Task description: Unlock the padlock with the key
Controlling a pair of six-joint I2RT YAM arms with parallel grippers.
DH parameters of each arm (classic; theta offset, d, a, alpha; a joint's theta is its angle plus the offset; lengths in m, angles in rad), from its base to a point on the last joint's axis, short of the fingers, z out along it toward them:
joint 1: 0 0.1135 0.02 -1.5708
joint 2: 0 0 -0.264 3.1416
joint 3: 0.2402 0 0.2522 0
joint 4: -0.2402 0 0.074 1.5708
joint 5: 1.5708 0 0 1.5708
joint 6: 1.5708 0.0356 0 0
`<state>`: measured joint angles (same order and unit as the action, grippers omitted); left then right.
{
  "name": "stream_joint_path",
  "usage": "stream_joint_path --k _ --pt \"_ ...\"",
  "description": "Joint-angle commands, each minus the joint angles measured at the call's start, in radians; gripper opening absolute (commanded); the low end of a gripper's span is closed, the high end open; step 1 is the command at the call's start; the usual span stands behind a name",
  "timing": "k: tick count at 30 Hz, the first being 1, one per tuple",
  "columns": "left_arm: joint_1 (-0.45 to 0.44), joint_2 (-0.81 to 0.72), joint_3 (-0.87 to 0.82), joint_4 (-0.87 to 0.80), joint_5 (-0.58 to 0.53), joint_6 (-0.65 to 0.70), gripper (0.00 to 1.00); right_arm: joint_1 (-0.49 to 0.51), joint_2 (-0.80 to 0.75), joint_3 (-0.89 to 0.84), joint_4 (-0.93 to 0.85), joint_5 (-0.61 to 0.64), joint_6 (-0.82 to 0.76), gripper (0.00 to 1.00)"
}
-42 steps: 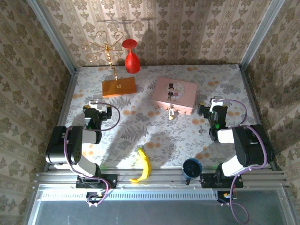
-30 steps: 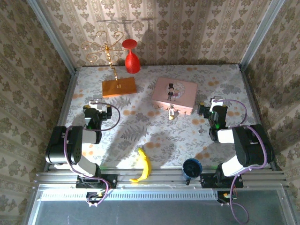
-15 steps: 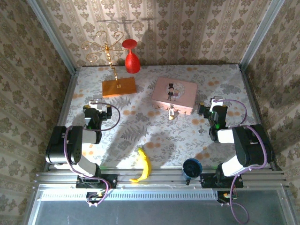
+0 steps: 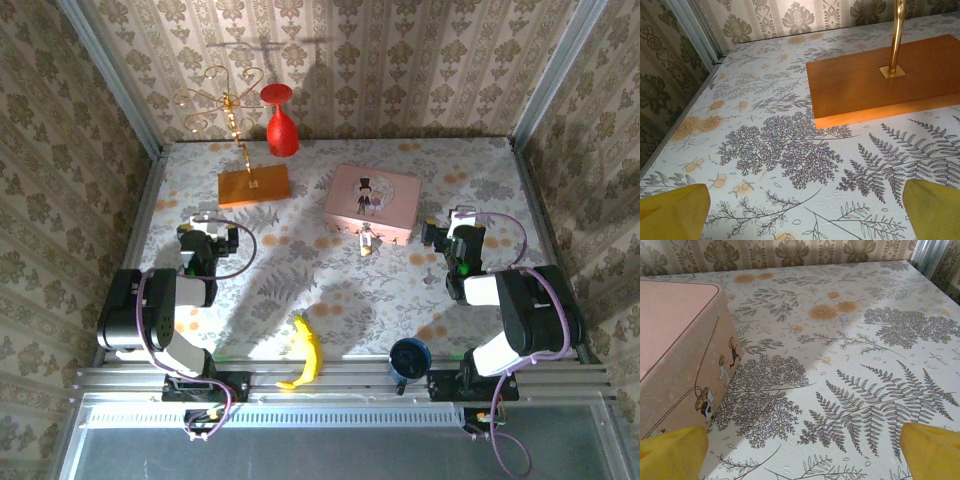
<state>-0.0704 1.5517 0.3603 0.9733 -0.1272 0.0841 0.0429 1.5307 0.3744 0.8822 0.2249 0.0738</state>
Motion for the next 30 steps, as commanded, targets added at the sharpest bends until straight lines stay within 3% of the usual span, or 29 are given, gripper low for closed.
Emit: stream_joint_path --k 1,15,18,23,27,30 --pt "0.006 0.008 0.003 0.01 0.012 0.014 1.0 -0.001 -0.003 0.02 -0.006 -0.007 -0.016 1.0" --pt "0.04 -0.012 0.005 -0.013 0.093 -0.007 1.0 0.003 -0.084 -0.01 -0.019 0.039 -0.006 1.0" --pt "0.04 -0.077 -0.021 -0.015 0.084 -0.008 1.0 0.0 -0.22 0.054 -0.265 0.108 0.023 1.0" --pt "0.027 -0.259 -0.006 -0.188 0.037 -0.012 1.0 0.0 -0.435 0.12 -0.598 0.163 0.069 1.0" --pt "0.011 -0.432 0.019 -0.347 -0.006 -0.125 1.0 0.004 -0.605 0.169 -0.911 0.172 0.155 1.0" --pt "-0.006 -0.538 0.069 -0.525 -0.002 -0.226 1.0 0.01 -0.688 0.206 -1.148 0.139 0.255 0.89"
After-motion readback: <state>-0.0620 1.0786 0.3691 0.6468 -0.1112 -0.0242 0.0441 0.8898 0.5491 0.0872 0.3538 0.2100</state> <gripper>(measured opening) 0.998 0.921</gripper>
